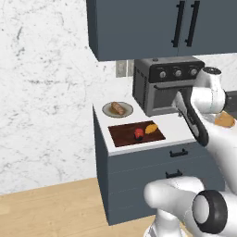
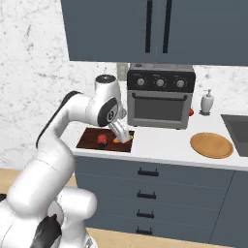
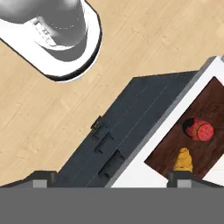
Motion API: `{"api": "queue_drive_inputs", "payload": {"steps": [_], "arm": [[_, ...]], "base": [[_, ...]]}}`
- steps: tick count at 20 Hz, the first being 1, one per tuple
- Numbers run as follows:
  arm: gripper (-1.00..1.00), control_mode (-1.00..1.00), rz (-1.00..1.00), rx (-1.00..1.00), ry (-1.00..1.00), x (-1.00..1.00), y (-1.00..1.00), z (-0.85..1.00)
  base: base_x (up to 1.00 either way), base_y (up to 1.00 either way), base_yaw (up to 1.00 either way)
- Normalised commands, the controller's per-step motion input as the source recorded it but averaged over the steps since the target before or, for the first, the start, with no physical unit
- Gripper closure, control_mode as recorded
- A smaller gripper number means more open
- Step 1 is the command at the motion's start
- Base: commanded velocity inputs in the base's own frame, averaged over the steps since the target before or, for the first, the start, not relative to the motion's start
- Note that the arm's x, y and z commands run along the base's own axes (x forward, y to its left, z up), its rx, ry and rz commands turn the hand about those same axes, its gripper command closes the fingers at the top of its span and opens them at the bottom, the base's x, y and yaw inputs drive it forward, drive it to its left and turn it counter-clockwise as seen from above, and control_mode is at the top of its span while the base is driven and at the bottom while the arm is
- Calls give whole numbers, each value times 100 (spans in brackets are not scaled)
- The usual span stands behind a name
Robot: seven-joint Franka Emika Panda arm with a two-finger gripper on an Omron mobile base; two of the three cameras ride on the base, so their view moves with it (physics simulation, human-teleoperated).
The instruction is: From the different types of pastries on the counter, select a croissant and place it on the cutting board. Then retrieve a jar of jam from the cabinet and place it alongside the croissant on the cutting board.
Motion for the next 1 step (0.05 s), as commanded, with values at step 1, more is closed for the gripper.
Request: {"api": "queue_drive_inputs", "payload": {"steps": [1], "arm": [[-100,-100,0,2,-23,-100,0,0]], "base": [[0,0,0]]}}
